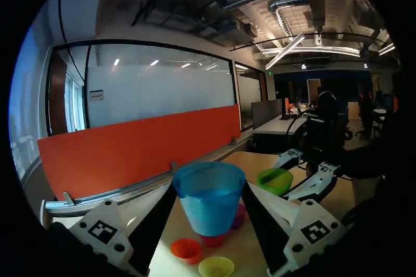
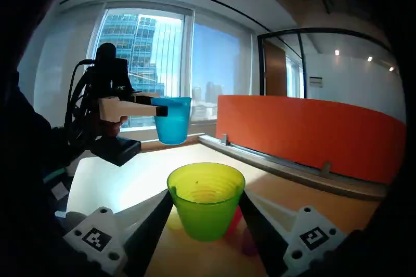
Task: Pour water
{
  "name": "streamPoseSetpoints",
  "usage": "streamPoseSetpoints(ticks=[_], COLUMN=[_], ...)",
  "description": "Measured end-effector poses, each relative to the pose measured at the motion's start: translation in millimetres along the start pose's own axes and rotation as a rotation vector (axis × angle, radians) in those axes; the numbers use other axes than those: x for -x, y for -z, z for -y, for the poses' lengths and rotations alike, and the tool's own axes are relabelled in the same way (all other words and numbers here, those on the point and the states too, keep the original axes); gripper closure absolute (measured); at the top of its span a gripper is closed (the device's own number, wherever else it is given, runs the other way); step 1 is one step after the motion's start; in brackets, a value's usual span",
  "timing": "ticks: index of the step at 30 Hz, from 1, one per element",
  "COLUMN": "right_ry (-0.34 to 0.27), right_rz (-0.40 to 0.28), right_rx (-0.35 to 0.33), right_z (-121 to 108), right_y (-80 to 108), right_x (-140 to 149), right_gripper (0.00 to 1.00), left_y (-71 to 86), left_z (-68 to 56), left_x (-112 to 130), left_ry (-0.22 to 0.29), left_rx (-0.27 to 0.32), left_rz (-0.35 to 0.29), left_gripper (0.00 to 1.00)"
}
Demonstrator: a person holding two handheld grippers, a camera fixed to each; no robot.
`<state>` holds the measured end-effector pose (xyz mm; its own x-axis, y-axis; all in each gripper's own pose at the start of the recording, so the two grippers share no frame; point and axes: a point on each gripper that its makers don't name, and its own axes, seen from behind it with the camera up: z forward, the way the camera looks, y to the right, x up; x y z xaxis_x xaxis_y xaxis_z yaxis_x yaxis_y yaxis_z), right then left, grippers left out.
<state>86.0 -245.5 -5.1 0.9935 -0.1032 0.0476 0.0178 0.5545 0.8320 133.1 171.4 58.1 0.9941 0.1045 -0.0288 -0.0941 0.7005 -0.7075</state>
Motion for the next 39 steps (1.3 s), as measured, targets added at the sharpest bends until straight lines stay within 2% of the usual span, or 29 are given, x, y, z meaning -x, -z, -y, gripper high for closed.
streamPoseSetpoints(ticks=[18, 39], right_ry=[-0.001, -0.002], right_rz=[-0.023, -0.044], right_rx=[-0.068, -0.139], right_z=[23, 49], right_y=[-15.1, -31.5], right_x=[-6, -11], right_gripper=[0.11, 0.11], left_y=[2.2, -1.5], left_z=[3.1, 0.7], left_x=[-17, -41], left_ry=[-0.133, -0.378], left_rx=[-0.034, -0.086], left_rz=[-0.004, -0.016], left_gripper=[0.14, 0.14])
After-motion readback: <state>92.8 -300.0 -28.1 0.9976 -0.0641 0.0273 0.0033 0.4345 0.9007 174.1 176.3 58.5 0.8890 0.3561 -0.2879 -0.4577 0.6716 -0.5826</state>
